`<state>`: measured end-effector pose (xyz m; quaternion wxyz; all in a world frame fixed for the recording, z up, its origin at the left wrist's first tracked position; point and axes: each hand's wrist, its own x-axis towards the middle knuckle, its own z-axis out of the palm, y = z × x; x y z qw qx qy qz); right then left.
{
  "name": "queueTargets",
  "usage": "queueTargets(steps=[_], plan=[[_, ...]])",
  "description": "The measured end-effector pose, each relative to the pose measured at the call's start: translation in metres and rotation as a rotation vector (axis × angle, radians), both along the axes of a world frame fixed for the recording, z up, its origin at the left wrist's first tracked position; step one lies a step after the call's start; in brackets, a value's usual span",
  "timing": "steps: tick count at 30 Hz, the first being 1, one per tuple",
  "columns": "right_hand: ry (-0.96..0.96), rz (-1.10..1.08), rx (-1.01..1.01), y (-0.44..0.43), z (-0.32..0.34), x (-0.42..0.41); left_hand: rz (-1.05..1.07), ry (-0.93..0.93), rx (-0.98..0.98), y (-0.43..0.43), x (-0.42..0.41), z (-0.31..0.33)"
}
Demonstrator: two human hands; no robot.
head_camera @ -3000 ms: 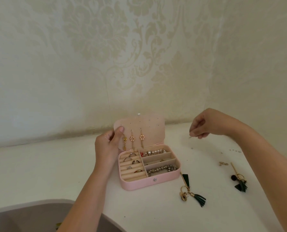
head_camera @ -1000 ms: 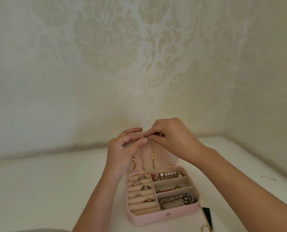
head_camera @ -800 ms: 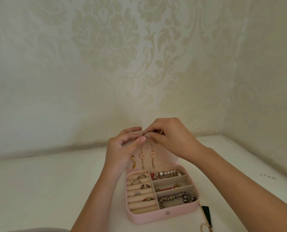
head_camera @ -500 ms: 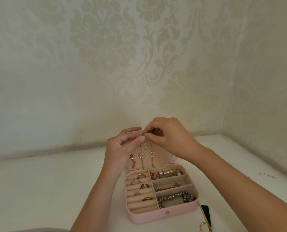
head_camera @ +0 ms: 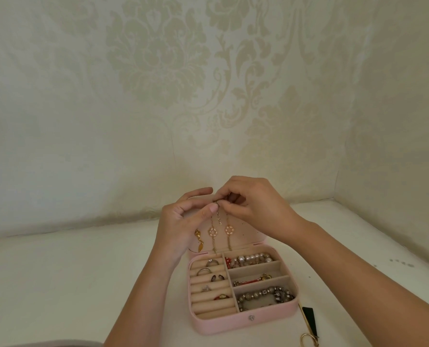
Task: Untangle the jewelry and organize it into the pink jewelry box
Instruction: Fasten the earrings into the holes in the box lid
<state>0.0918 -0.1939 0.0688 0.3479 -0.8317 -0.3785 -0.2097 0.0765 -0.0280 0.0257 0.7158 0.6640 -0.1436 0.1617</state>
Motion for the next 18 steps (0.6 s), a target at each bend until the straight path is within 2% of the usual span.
queueTargets(steps=[12,18], plan=[[0.231,0.077,0.176,-0.0068,-0.0004,0.0047,0.022,-0.02,0.025,-0.0007,0.0006,0.0003],[0.148,0.062,0.117,-0.0028,-0.003,0.0054,-0.025,-0.025,0.031,0.0012,0.0013,0.0]])
